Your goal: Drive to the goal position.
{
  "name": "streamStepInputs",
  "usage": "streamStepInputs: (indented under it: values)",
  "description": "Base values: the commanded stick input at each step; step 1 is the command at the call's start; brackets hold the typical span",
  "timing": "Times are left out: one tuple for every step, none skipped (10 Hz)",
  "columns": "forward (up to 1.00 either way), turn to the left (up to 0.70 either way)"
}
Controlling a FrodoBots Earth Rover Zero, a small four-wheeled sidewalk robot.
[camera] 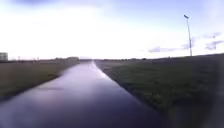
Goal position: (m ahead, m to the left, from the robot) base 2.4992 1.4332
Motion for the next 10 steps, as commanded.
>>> streamStepInputs:
  values:
    - [0.45,0.00]
    - [0.45,0.00]
    - [0.45,0.00]
    - [0.45,0.00]
    - [0.45,0.00]
    - [0.45,0.00]
    - [0.45,0.00]
    - [0.45,0.00]
    - [0.45,0.00]
    - [0.45,0.00]
